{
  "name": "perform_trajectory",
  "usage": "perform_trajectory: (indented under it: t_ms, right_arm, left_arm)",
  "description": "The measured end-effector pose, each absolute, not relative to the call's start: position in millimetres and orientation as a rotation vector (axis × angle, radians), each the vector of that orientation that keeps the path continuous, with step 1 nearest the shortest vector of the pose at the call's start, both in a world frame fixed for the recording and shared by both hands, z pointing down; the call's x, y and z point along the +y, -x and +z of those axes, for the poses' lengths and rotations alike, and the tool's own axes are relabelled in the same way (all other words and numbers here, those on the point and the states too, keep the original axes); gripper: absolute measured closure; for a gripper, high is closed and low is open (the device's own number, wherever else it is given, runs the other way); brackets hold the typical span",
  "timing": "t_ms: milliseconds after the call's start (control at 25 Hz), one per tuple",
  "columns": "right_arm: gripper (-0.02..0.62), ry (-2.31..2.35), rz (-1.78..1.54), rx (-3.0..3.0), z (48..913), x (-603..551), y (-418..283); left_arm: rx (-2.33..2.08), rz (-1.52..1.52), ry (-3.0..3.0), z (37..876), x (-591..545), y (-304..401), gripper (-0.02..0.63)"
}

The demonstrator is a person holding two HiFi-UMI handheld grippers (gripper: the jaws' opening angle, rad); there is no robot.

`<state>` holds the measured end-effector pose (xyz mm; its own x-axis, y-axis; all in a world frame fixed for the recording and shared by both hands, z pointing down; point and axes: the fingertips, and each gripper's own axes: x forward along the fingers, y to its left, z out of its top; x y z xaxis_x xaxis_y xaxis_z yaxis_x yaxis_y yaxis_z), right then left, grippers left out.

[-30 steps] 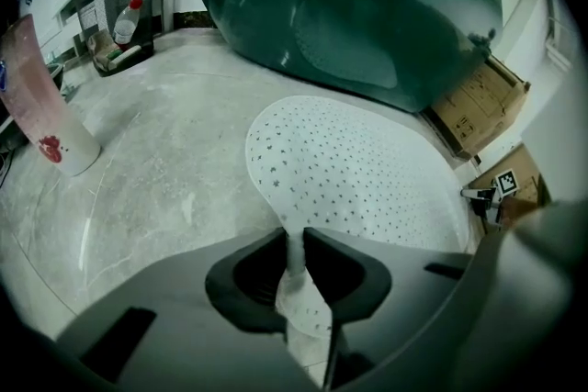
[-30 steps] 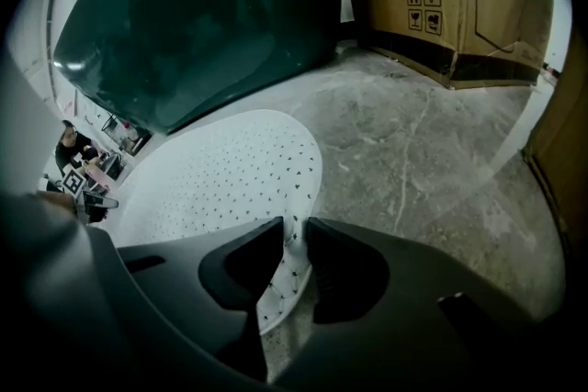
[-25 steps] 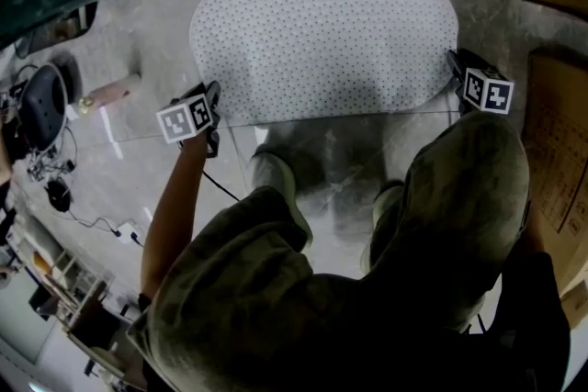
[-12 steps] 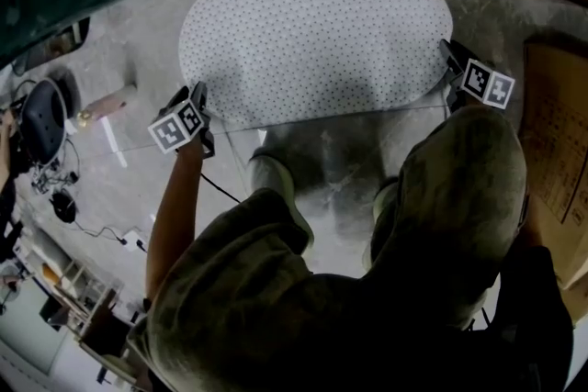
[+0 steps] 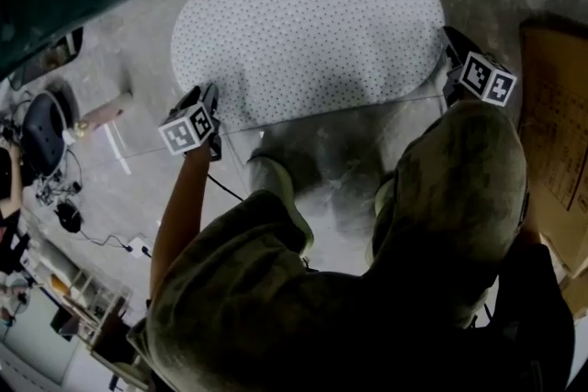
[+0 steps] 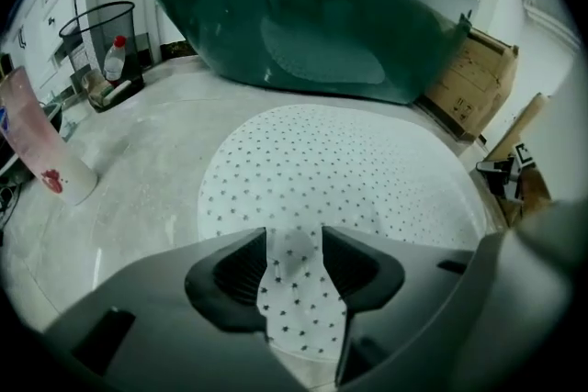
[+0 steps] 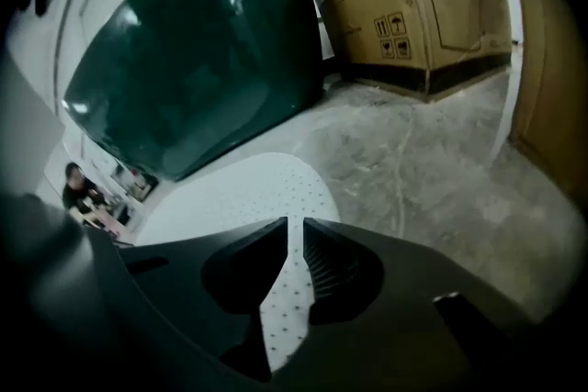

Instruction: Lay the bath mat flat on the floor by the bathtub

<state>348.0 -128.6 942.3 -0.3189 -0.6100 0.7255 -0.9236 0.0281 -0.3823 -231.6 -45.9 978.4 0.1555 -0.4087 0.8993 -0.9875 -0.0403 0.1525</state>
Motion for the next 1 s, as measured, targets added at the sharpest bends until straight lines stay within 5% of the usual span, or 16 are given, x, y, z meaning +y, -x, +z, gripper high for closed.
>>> perform_trajectory:
  t_ms: [560,720,1000]
  right_arm:
    - [0.572,-1.491,1.290,-1.929,952.2,-127.0,-342.2]
    - [0.571,-1.468,1.212,-1.999,905.9,-156.2,-333.3]
    - [0.572,-1.404,1.233,-2.117,802.7,-237.8,-299.0]
  left_arm:
    - [-1.461,0.713,-1.656,961.4,-61.6,242.7,0.485]
    - [-1.378,0.713,-1.851,908.9,-85.3,220.6,0.556]
    - [-1.411,0.606,-2.015,769.0,-155.7,174.3,0.568]
